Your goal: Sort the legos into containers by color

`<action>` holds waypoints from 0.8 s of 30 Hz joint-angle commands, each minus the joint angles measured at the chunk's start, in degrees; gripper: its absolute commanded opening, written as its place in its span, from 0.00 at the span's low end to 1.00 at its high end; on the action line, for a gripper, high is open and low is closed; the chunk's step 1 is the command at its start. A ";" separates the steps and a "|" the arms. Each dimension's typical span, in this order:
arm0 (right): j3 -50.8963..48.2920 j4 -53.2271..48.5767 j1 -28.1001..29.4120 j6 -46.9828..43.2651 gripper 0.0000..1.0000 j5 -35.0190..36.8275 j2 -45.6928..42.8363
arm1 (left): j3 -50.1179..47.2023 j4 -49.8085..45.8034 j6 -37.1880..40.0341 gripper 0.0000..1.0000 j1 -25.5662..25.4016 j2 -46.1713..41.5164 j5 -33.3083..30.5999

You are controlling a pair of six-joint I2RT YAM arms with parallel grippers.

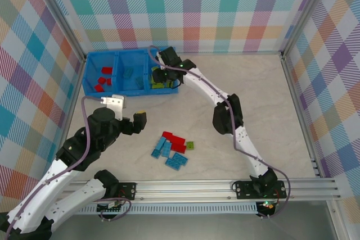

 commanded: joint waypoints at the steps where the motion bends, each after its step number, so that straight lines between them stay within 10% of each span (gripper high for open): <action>1: 14.67 -12.56 0.13 2.31 0.47 -0.32 4.33 | -1.00 -2.82 -6.01 1.00 -0.39 -1.10 -1.47; 4: 29.07 -19.55 0.13 1.78 0.53 -0.34 10.05 | -1.76 -3.28 -7.20 1.00 -0.43 -1.48 -1.14; 24: 23.06 -44.34 -2.73 -25.62 0.81 -1.04 -5.15 | -10.65 -4.09 -12.09 1.00 -4.50 17.94 12.57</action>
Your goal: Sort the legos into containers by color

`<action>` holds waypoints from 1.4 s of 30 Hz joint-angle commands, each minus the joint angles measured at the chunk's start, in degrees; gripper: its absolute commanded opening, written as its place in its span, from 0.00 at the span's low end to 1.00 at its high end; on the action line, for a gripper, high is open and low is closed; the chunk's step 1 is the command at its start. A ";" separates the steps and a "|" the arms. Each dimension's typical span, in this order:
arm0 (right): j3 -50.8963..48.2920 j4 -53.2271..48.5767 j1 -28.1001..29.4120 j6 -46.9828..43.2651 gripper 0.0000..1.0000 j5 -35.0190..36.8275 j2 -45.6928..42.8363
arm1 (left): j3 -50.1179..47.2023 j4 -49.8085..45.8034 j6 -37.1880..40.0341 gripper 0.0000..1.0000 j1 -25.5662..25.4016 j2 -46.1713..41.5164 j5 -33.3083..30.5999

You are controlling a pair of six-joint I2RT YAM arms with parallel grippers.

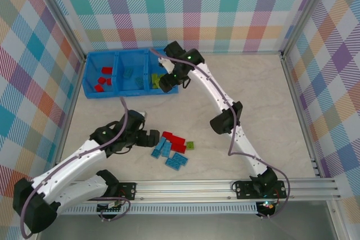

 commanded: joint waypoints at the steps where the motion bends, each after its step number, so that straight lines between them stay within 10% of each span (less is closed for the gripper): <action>1: -3.54 -4.23 -1.94 -5.97 0.82 -1.67 -9.26 | -1.24 0.86 -0.68 1.00 -3.00 3.20 1.12; 19: -77.31 19.26 -2.62 -5.88 0.96 -18.14 -57.99 | -1.22 13.62 -0.45 0.64 -5.68 20.40 2.76; 42: -98.78 28.03 -2.62 5.43 0.94 -33.06 -71.06 | -1.31 17.25 -1.68 0.10 -5.72 23.57 -1.39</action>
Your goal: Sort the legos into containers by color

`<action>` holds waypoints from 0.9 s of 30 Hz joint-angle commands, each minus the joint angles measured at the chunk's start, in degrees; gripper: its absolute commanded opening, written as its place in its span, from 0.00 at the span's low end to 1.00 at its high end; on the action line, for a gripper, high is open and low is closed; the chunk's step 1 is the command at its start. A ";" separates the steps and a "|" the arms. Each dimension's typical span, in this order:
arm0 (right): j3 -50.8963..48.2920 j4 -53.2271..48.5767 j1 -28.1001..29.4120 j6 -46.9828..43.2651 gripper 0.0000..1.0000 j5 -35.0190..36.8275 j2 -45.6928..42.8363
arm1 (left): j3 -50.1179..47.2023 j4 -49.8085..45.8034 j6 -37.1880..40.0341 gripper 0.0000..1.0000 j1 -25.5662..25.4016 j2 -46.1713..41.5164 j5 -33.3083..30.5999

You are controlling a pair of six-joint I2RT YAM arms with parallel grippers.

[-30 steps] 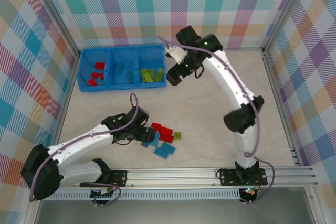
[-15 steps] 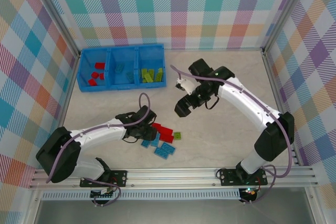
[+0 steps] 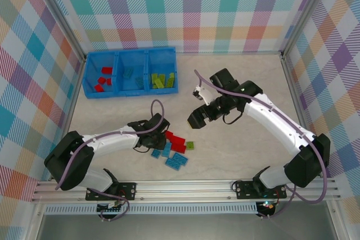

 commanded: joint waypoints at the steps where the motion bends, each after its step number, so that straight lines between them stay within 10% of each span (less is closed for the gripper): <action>1: -0.78 0.15 0.33 0.50 0.93 -6.27 -0.68 | -0.02 -0.48 -0.95 0.09 -0.52 -5.58 -3.44; 9: -2.38 5.95 0.62 1.79 0.94 -2.14 -3.50 | 9.50 -7.48 5.65 0.05 13.85 -19.62 -9.15; 15: -7.78 18.98 0.62 5.74 0.93 5.78 -8.05 | 21.45 -5.41 6.66 0.06 33.41 -6.82 -8.35; 27: -14.22 27.28 0.59 5.93 0.94 8.63 -14.06 | 35.50 3.48 5.64 0.06 46.27 12.49 -3.55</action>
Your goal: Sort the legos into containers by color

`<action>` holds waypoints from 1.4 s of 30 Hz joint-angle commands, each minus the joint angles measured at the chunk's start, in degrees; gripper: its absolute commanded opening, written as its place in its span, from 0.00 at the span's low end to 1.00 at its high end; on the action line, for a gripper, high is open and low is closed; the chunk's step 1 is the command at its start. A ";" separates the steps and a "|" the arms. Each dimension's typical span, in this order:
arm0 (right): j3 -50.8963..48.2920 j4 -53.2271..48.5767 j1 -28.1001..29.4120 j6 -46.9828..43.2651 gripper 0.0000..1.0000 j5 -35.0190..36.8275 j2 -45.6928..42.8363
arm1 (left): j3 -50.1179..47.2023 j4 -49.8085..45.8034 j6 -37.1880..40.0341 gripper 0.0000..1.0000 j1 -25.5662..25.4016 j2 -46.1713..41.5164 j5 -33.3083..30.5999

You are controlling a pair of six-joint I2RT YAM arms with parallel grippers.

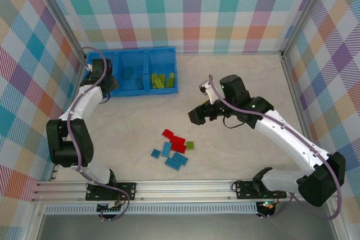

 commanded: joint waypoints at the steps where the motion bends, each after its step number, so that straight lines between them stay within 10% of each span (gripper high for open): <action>1: -1.45 2.71 0.27 -0.75 0.94 1.42 -2.08 | 4.12 2.47 0.56 0.06 0.13 1.15 4.18; 6: -2.36 4.36 0.27 -0.33 0.94 0.45 -2.15 | 6.73 4.92 0.12 0.07 -0.57 3.66 14.75; 17: -1.98 5.03 0.26 2.15 0.94 -1.77 -2.16 | 20.91 1.02 5.77 0.28 -3.21 17.81 13.46; 27: -3.83 7.90 0.27 4.78 0.94 -0.48 -2.37 | 18.32 -2.43 4.57 0.52 -6.21 6.82 16.41; 42: -11.41 12.12 0.44 10.38 0.91 4.07 -3.31 | -20.35 -11.73 -12.74 0.53 -47.87 -31.53 -6.57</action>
